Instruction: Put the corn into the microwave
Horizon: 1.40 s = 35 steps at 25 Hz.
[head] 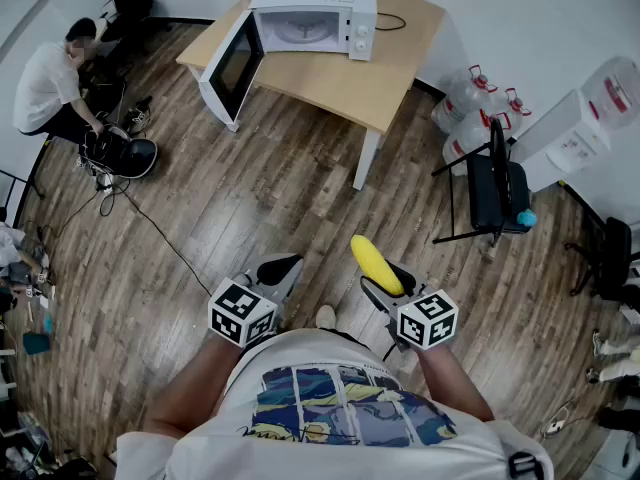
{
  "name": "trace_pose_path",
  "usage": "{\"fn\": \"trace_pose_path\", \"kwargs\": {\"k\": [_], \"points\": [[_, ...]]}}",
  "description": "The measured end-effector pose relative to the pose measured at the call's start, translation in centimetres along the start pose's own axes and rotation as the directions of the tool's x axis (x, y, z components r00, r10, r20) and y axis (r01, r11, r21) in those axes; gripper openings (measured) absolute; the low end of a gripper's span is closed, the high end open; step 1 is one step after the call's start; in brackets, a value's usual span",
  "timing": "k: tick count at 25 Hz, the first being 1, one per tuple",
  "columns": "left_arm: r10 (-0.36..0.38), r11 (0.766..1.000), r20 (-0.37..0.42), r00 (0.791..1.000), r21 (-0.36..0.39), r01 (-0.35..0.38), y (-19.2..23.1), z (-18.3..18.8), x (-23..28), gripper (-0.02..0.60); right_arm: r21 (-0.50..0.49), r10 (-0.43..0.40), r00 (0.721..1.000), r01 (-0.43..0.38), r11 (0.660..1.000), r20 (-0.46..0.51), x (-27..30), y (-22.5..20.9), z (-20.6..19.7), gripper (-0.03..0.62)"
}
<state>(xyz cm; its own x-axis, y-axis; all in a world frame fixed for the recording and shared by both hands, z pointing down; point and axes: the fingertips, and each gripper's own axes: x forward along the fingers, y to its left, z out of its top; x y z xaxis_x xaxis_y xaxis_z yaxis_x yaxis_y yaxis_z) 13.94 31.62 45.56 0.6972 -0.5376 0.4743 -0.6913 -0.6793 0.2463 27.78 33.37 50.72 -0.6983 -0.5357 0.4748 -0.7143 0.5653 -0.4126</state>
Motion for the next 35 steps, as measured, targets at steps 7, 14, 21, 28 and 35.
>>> {"fn": "trace_pose_path", "kwargs": {"k": [7,14,21,28,35], "points": [[0.029,0.999,0.034,0.999,-0.016,-0.028,1.2,0.9,-1.0,0.009,-0.027,0.034,0.999,-0.034,0.999,-0.020,2.7,-0.7,0.8,0.253],[0.029,0.996,0.066,0.997,-0.081,-0.023,6.4,1.1,-2.1,0.009,-0.047,0.044,0.998,-0.046,0.998,-0.043,7.8,0.3,3.2,0.252],[-0.062,0.997,0.122,0.991,-0.031,0.066,15.5,5.5,-1.2,0.009,-0.060,-0.048,0.998,0.046,0.997,-0.043,14.6,-0.5,9.4,0.252],[-0.154,0.988,0.159,0.975,0.043,0.149,25.3,11.0,-2.1,0.009,-0.070,-0.153,0.988,0.153,0.986,0.005,22.3,-1.5,17.3,0.252],[-0.159,0.987,0.210,0.965,0.016,0.160,32.6,13.4,-3.7,0.009,-0.089,-0.210,0.977,0.211,0.973,0.021,28.1,-2.3,22.7,0.252]]}}
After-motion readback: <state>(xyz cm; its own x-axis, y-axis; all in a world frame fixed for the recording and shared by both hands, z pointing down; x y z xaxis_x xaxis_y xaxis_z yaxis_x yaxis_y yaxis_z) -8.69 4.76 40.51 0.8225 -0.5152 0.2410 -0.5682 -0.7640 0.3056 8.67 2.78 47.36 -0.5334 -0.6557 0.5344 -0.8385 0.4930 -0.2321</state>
